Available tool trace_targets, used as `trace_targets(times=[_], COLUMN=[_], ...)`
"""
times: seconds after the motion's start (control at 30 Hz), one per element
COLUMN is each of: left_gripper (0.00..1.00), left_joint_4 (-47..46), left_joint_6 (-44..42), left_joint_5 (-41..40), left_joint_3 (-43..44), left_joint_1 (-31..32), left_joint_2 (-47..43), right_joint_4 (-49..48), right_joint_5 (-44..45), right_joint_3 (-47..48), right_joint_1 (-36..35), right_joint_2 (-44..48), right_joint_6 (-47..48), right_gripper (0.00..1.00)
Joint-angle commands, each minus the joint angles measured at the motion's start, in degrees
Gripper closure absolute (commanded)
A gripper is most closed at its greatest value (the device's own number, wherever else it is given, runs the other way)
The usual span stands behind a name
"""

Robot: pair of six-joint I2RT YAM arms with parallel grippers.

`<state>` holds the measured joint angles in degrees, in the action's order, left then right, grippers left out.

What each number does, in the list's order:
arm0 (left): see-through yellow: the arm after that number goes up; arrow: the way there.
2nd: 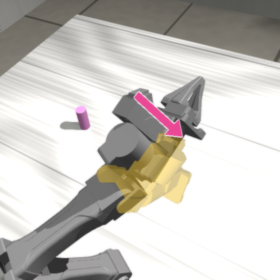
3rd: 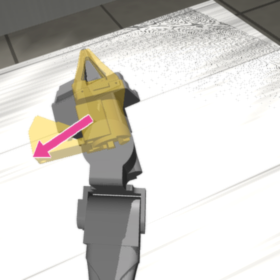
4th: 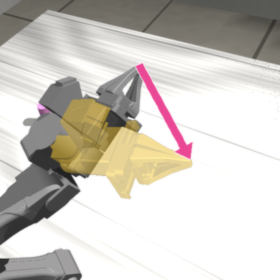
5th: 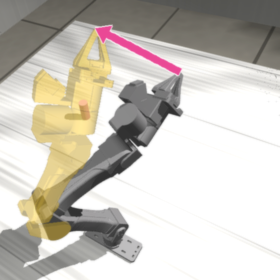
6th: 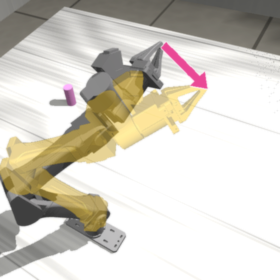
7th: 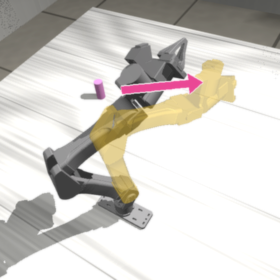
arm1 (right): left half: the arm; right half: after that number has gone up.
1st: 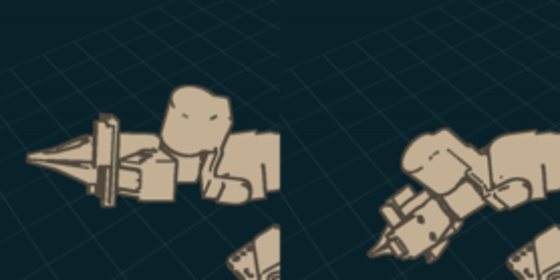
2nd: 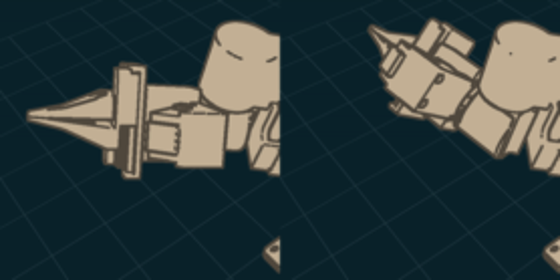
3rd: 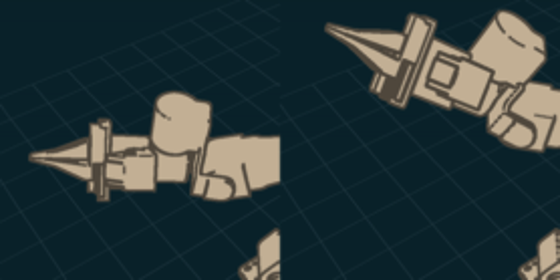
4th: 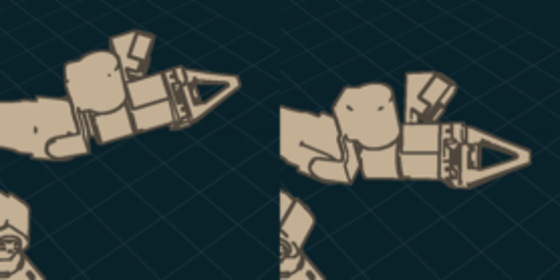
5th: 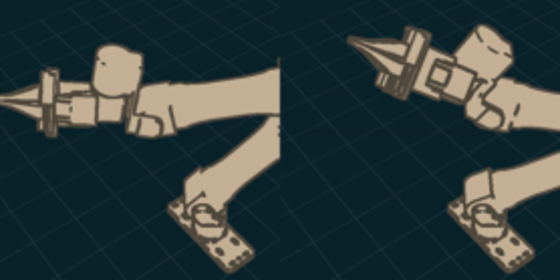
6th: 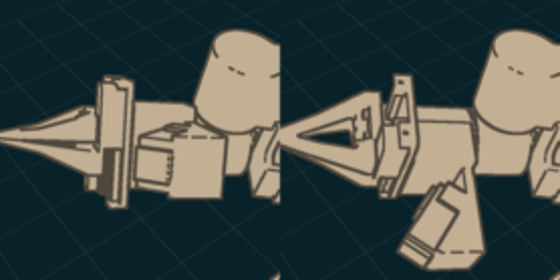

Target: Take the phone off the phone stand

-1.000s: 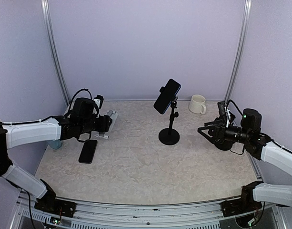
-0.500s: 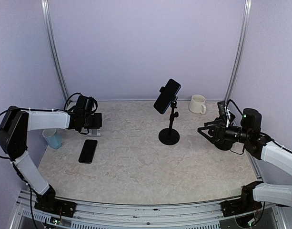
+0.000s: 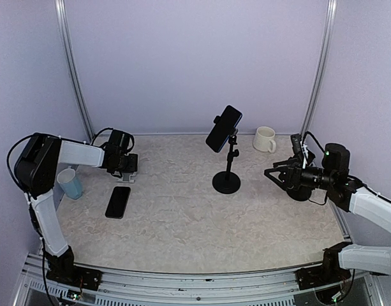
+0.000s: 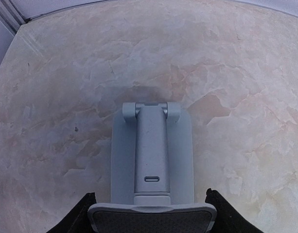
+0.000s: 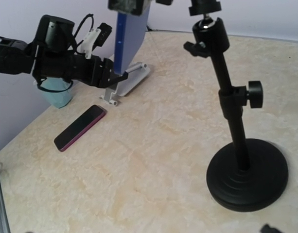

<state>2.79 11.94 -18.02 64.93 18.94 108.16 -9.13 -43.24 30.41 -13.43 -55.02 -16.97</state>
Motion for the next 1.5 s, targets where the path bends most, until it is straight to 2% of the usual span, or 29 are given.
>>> trace_targets(times=[0.0,0.33,0.7,0.8,1.1,1.47], left_gripper=[0.63,0.51,0.17,0.02,0.01,0.01], left_joint_4=[-2.71,0.45,3.66,3.43,4.3,3.18], left_joint_6=[-1.58,-2.11,-1.92,-1.34,0.14,0.98], left_joint_5=[0.72,5.01,8.41,8.76,7.24,0.82], left_joint_3=[4.1,6.85,7.31,6.78,6.37,2.92], left_joint_1=[-1.26,-3.76,-4.5,-4.5,-4.23,-1.71], left_joint_2=[2.63,5.22,4.24,1.36,-9.91,-24.12], right_joint_4=[0.9,1.02,1.97,2.04,-1.02,0.05], right_joint_5=[0.09,0.17,0.18,0.33,4.31,13.74], right_joint_3=[2.08,2.86,4.34,4.54,5.45,14.47], right_joint_1=[0.25,0.24,0.24,0.22,-2.35,-10.44], right_joint_2=[-0.56,-1.4,-1.52,-1.33,-1.23,-6.31], right_joint_6=[0.8,1.06,1.1,0.45,-4.33,-8.93], right_gripper=[0.0,0.0,0.0,0.0,0.04,0.11])
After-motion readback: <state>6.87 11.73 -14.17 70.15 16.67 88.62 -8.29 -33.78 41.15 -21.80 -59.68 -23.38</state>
